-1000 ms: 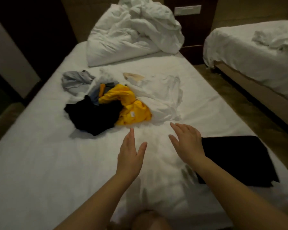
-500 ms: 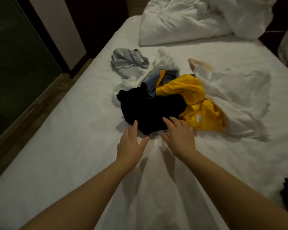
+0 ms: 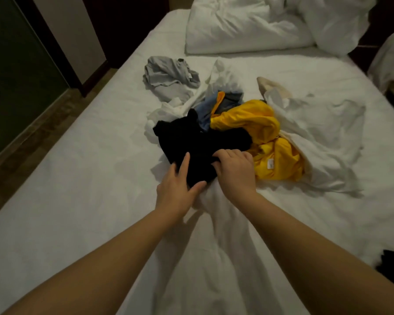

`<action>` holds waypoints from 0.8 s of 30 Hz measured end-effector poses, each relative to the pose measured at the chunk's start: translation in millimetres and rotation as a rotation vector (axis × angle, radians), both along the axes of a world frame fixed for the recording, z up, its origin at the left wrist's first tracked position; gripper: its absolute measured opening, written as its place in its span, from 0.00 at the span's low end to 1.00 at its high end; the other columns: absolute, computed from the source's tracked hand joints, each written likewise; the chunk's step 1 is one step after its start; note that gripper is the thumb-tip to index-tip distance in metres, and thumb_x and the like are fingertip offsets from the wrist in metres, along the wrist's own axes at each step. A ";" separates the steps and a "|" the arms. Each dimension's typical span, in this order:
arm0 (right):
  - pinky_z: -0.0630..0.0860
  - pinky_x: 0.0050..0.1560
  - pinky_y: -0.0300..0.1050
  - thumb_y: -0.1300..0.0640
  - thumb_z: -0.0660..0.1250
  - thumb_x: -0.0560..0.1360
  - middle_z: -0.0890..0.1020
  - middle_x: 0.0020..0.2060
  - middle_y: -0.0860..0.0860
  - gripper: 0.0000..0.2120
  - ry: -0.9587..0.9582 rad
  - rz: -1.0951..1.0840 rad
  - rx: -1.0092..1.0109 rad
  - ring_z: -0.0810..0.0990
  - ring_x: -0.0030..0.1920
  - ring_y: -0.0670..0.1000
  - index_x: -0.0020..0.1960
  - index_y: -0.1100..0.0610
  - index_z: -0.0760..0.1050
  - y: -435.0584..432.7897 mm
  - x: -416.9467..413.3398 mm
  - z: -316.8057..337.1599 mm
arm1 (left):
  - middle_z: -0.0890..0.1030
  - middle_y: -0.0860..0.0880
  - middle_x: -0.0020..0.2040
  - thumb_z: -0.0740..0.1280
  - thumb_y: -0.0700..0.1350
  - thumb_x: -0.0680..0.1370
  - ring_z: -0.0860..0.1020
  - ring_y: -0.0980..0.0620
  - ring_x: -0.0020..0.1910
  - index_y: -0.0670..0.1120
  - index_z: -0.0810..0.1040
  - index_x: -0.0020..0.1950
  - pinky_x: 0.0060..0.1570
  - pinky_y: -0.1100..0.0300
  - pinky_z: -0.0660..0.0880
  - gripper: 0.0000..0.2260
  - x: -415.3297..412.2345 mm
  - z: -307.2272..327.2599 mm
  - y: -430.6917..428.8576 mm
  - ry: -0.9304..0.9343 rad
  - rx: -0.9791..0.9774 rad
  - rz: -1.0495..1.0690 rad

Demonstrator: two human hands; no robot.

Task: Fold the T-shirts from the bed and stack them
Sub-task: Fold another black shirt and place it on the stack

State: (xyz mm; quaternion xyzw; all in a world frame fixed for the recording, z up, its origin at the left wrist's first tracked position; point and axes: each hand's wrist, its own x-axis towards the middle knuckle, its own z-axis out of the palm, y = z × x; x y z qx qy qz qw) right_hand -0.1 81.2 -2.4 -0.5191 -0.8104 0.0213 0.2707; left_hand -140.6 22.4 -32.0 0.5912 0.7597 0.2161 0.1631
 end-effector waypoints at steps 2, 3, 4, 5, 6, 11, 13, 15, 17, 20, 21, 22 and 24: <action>0.72 0.45 0.49 0.56 0.63 0.71 0.82 0.39 0.52 0.08 0.066 0.029 0.017 0.80 0.42 0.56 0.46 0.56 0.79 -4.2 0.1 26.4 | 0.61 0.46 0.73 0.60 0.63 0.75 0.65 0.44 0.68 0.59 0.44 0.76 0.59 0.46 0.71 0.35 3.9 19.9 -2.4 0.015 0.044 -0.009; 0.72 0.44 0.50 0.57 0.62 0.71 0.82 0.40 0.54 0.09 0.104 0.046 0.012 0.80 0.42 0.57 0.47 0.58 0.79 -6.4 0.0 42.5 | 0.62 0.46 0.72 0.61 0.63 0.74 0.67 0.44 0.67 0.59 0.46 0.76 0.58 0.46 0.72 0.35 5.4 32.3 -3.6 0.025 0.066 -0.009; 0.72 0.44 0.51 0.58 0.62 0.72 0.83 0.41 0.55 0.10 0.141 0.060 0.004 0.80 0.43 0.58 0.48 0.59 0.79 -8.4 0.3 59.2 | 0.64 0.46 0.71 0.61 0.62 0.74 0.68 0.44 0.66 0.59 0.49 0.75 0.57 0.46 0.72 0.34 6.9 46.8 -5.0 0.028 0.086 -0.007; 0.72 0.45 0.51 0.58 0.61 0.74 0.83 0.44 0.56 0.10 0.173 0.069 -0.014 0.79 0.45 0.58 0.50 0.59 0.79 -11.4 0.8 77.2 | 0.64 0.46 0.70 0.62 0.61 0.74 0.68 0.44 0.65 0.59 0.52 0.75 0.57 0.46 0.72 0.32 8.2 62.9 -6.8 0.020 0.110 -0.003; 0.72 0.47 0.52 0.59 0.61 0.75 0.82 0.46 0.56 0.10 0.206 0.077 -0.034 0.79 0.47 0.58 0.52 0.59 0.78 -15.0 1.6 94.9 | 0.65 0.46 0.70 0.62 0.59 0.75 0.69 0.43 0.65 0.58 0.57 0.74 0.57 0.46 0.72 0.29 9.5 80.5 -8.7 0.001 0.143 0.001; 0.66 0.46 0.39 0.59 0.61 0.77 0.81 0.48 0.53 0.08 0.423 0.094 -0.011 0.77 0.49 0.53 0.53 0.57 0.78 -49.0 13.1 199.4 | 0.76 0.47 0.50 0.56 0.46 0.81 0.75 0.47 0.49 0.48 0.73 0.53 0.42 0.56 0.68 0.08 21.9 195.6 -31.7 -0.159 0.410 -0.021; 0.64 0.42 0.37 0.58 0.62 0.76 0.82 0.46 0.52 0.07 0.507 0.072 0.035 0.77 0.47 0.52 0.51 0.56 0.78 -66.2 21.2 240.8 | 0.75 0.49 0.42 0.56 0.46 0.81 0.75 0.47 0.43 0.50 0.71 0.45 0.37 0.57 0.65 0.07 27.2 241.1 -48.9 -0.168 0.515 -0.042; 0.64 0.41 0.36 0.57 0.63 0.76 0.82 0.46 0.52 0.07 0.578 0.067 0.085 0.77 0.46 0.51 0.50 0.56 0.79 -84.4 28.8 277.3 | 0.75 0.50 0.41 0.56 0.46 0.81 0.74 0.48 0.41 0.50 0.70 0.44 0.36 0.57 0.64 0.07 29.9 278.9 -67.8 -0.173 0.609 -0.054; 0.65 0.42 0.37 0.57 0.63 0.76 0.82 0.46 0.51 0.07 0.576 0.090 0.112 0.77 0.47 0.50 0.49 0.56 0.80 -102.9 33.7 307.1 | 0.76 0.50 0.42 0.56 0.46 0.81 0.75 0.48 0.42 0.48 0.73 0.48 0.37 0.56 0.66 0.08 30.6 309.6 -86.3 -0.210 0.660 -0.042; 0.70 0.47 0.41 0.57 0.63 0.76 0.83 0.46 0.51 0.08 0.552 0.142 0.104 0.78 0.48 0.50 0.50 0.56 0.81 -127.2 39.6 338.0 | 0.77 0.48 0.40 0.56 0.47 0.81 0.76 0.46 0.42 0.47 0.74 0.49 0.37 0.56 0.68 0.09 30.3 344.2 -113.8 -0.234 0.687 -0.031; 0.72 0.49 0.44 0.57 0.63 0.76 0.83 0.45 0.51 0.08 0.573 0.153 0.110 0.79 0.47 0.50 0.50 0.56 0.81 -133.9 42.5 346.4 | 0.76 0.50 0.38 0.56 0.47 0.81 0.76 0.47 0.41 0.47 0.74 0.48 0.36 0.57 0.66 0.09 30.3 353.9 -123.1 -0.227 0.697 -0.035; 0.73 0.49 0.45 0.57 0.63 0.76 0.83 0.44 0.51 0.08 0.595 0.161 0.115 0.79 0.47 0.50 0.49 0.56 0.81 -140.1 45.4 353.9 | 0.75 0.52 0.36 0.57 0.48 0.81 0.76 0.49 0.40 0.49 0.74 0.46 0.34 0.59 0.65 0.09 30.5 363.2 -132.1 -0.226 0.712 -0.042; 0.72 0.47 0.44 0.57 0.63 0.77 0.83 0.42 0.50 0.09 0.609 0.174 0.121 0.78 0.45 0.49 0.49 0.57 0.81 -153.0 50.2 366.4 | 0.75 0.56 0.35 0.59 0.49 0.80 0.75 0.54 0.37 0.50 0.75 0.44 0.33 0.62 0.65 0.09 31.9 380.6 -149.8 -0.260 0.738 -0.071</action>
